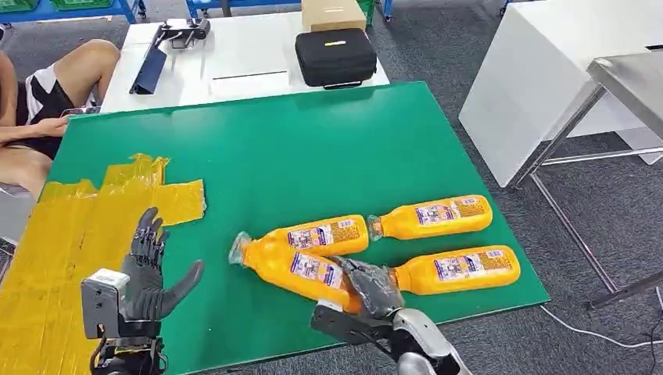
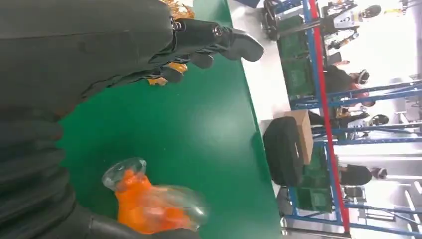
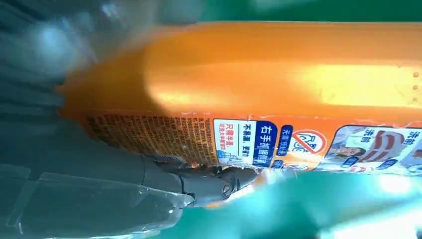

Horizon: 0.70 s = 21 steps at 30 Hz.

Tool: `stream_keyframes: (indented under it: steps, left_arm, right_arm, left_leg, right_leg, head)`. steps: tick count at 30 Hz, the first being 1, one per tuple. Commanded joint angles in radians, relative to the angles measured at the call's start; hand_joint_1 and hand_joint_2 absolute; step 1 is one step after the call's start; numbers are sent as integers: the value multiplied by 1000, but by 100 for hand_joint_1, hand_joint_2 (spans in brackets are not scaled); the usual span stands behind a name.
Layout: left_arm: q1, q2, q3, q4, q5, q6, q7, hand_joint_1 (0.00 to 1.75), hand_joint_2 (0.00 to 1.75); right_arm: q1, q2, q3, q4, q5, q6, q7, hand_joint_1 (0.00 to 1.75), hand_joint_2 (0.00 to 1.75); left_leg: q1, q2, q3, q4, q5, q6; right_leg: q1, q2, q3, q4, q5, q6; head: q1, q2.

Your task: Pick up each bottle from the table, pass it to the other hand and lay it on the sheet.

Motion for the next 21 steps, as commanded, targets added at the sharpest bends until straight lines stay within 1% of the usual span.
stream_keyframes:
  steps: [1,2,3,4,5,6,7,10,13,15,16,17,18,20,21]
  left_arm:
    - [-21,10,-10,25,84,-33,6,0,175]
    - [-26,12,-11,16,81,-35,4,0,175]
    - [-28,13,-12,12,76,-37,4,0,175]
    - [-33,17,-12,-1,94,-64,14,0,175]
    - [-26,-7,-1,-22,118,-86,19,0,175]
    - [-23,-9,-10,-47,127,-113,30,0,175]
    - [-26,-4,-20,-64,126,-125,35,0,175]
    - [-27,-4,-22,-73,127,-128,39,0,175]
    - [-60,37,-45,-88,180,-225,106,0,175]
    - [-88,65,-67,-107,296,-356,141,0,175]
    - [-100,64,-69,-112,300,-379,147,0,175]
    - [-120,71,-86,-115,297,-408,150,0,175]
    - [-147,72,-101,-112,312,-441,153,0,175]
    - [-190,73,-128,-102,302,-456,156,0,175]
    - [-207,70,-139,-96,302,-461,157,0,175]
  right_arm:
    - [12,44,-79,-2,-135,-115,-66,175,175]
    - [9,43,-79,-2,-162,-135,-74,175,175]
    - [9,42,-79,-1,-176,-146,-81,175,175]
    - [8,39,-80,0,-193,-170,-95,175,175]
    - [9,34,-77,1,-215,-191,-104,175,175]
    - [9,30,-75,2,-230,-207,-115,175,175]
    - [11,32,-78,0,-239,-221,-122,175,175]
    - [10,30,-76,2,-240,-223,-124,175,175]
    - [0,37,-73,3,-267,-267,-162,175,175]
    - [-22,45,-67,7,-310,-291,-231,175,175]
    - [-33,47,-65,11,-324,-300,-250,175,175]
    - [-40,51,-64,3,-346,-307,-280,175,175]
    - [-53,52,-63,3,-400,-301,-324,175,175]
    - [-69,60,-72,-1,-502,-261,-348,175,175]
    - [-74,64,-77,-2,-525,-257,-361,175,175]
  left_leg:
    - [1,0,3,-1,-1,-2]
    - [1,0,4,-1,-2,-3]
    - [1,0,2,0,-1,-2]
    - [1,0,4,0,-2,-3]
    - [1,0,3,0,-2,-2]
    - [0,0,1,0,-1,-2]
    - [1,0,2,0,-2,-2]
    - [1,0,0,0,-1,-1]
    - [1,0,2,0,-2,-2]
    - [1,-1,2,0,-1,-3]
    - [2,-1,3,0,-2,-3]
    - [1,0,0,0,-1,-2]
    - [1,0,1,1,-1,-2]
    - [1,0,-1,1,0,-1]
    - [2,0,2,1,-2,-3]
  right_leg:
    - [1,3,4,-1,-1,-2]
    - [1,4,5,-2,-2,-3]
    - [1,3,3,-1,-1,-2]
    - [1,4,5,-1,-2,-3]
    - [1,3,3,-1,-2,-3]
    - [0,2,2,-1,-1,-2]
    - [1,3,3,-1,-2,-3]
    - [1,2,1,-1,-1,-2]
    - [1,3,3,-1,-2,-3]
    - [1,3,3,0,-2,-3]
    - [2,4,4,-1,-2,-4]
    - [1,2,0,0,0,-2]
    - [1,3,2,0,-1,-3]
    - [1,2,0,0,0,-2]
    - [2,5,3,0,-2,-4]
  head:
    - [0,0]
    - [0,0]
    - [0,0]
    - [0,0]
    - [0,0]
    - [0,0]
    - [0,0]
    - [0,0]
    - [0,0]
    - [0,0]
    - [0,0]
    - [0,0]
    - [0,0]
    - [0,0]
    - [0,0]
